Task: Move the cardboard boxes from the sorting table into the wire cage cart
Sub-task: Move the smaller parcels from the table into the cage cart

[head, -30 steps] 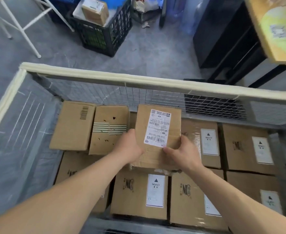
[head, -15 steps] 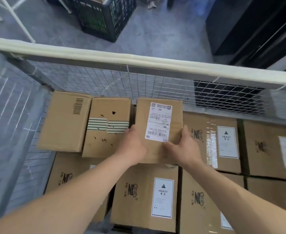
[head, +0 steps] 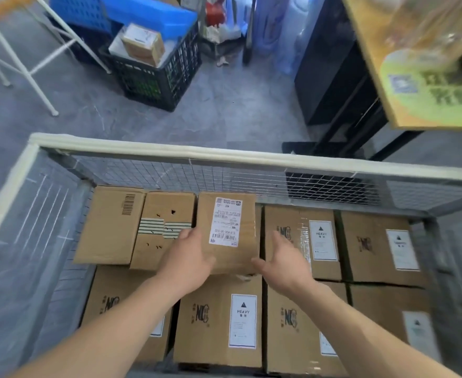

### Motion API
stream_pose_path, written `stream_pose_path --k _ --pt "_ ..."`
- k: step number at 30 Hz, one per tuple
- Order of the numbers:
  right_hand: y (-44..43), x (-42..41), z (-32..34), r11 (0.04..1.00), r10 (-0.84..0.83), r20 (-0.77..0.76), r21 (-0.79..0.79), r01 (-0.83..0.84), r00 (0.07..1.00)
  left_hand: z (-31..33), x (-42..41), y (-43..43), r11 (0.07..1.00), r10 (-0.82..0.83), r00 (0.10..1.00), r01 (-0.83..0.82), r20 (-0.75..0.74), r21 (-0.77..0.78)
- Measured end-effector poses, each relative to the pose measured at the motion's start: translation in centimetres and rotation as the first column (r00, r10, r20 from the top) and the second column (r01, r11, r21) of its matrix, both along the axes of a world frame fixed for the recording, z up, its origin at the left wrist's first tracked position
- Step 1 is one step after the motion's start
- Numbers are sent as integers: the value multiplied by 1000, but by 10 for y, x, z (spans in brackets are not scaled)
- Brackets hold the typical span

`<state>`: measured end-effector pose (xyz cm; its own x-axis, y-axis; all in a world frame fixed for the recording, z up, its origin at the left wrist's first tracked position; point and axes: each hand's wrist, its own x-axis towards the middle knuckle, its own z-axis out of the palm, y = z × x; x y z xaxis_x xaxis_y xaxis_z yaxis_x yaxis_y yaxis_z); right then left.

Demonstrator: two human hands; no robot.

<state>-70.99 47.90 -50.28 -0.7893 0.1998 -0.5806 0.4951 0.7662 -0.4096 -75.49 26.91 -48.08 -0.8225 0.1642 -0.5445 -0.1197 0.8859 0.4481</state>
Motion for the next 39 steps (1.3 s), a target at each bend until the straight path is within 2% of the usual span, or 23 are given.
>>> stream_pose_path --k 5,11,17,22,26,31,34,39 --pt "25 26 87 998 12 -66 60 -8 998 87 19 23 988 -148 981 140 -126 -64" --pt "60 57 209 993 44 -245 121 -14 969 197 38 66 941 -332 911 303 -245 -152" --pt "97 90 303 955 127 -351 296 -19 928 282 57 112 895 -446 801 406 -400 -184" --pt "122 128 359 917 81 -396 388 87 915 331 74 149 844 -520 685 504 -510 -183" --pt "135 165 392 866 -15 -403 453 214 915 357 86 179 774 -587 593 610 -552 -168" --pt "139 222 417 789 -174 -370 503 354 913 386 114 204 637 -643 416 757 -643 -147" --pt "128 258 429 734 -273 -405 499 461 873 399 131 212 546 -658 307 823 -688 -154" --pt "107 330 447 614 -436 -415 511 601 798 422 180 225 386 -663 184 915 -725 -120"
